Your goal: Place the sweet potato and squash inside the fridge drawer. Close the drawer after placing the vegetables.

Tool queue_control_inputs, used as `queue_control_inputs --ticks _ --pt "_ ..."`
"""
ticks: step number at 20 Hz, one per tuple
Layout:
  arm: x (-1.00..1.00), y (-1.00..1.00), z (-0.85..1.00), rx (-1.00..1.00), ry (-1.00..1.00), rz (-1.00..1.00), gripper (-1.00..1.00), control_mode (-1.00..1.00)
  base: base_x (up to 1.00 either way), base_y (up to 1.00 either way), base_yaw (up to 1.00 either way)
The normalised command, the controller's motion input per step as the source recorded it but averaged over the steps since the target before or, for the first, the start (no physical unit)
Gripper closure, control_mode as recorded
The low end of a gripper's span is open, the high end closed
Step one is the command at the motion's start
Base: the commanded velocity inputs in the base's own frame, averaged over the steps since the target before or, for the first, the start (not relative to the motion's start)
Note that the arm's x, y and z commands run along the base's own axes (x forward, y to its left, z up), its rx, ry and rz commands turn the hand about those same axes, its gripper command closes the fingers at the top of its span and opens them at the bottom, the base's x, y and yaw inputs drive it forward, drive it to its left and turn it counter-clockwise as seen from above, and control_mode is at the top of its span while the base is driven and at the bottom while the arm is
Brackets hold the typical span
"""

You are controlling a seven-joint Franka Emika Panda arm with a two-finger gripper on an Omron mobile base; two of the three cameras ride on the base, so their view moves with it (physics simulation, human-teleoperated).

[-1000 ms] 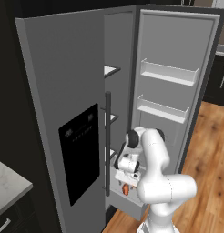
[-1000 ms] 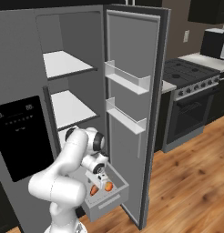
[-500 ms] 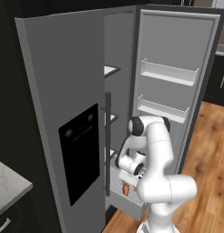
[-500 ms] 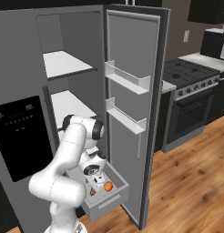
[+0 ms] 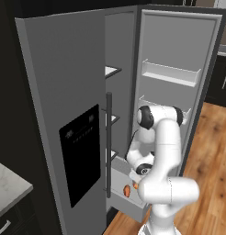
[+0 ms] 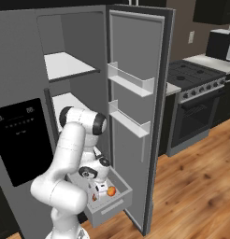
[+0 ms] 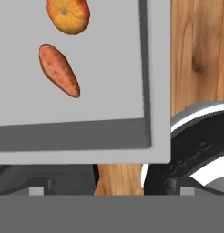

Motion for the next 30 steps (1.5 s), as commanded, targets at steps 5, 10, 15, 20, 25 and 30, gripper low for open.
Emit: queue_control_inputs --ticks 5,10,15,20,25,30 --pt "-0.50 -0.50 0.52 0.00 -0.12 -0.10 -1.00 -1.00 0.00 0.00 0.00" --pt "-0.53 -0.64 0.02 0.00 -0.10 -0.08 -1.00 -1.00 0.00 0.00 0.00" --pt "-0.12 -0.51 -0.28 0.00 -0.01 -0.02 -1.00 -1.00 0.00 0.00 0.00" --pt "0.01 -0.22 -0.52 0.00 0.00 0.00 -1.00 -1.00 0.00 0.00 0.00" --pt "0.17 -0.14 -0.49 0.00 0.00 0.00 -1.00 -1.00 0.00 0.00 0.00" --pt "0.25 -0.10 -0.47 0.00 0.00 0.00 -1.00 -1.00 0.00 0.00 0.00"
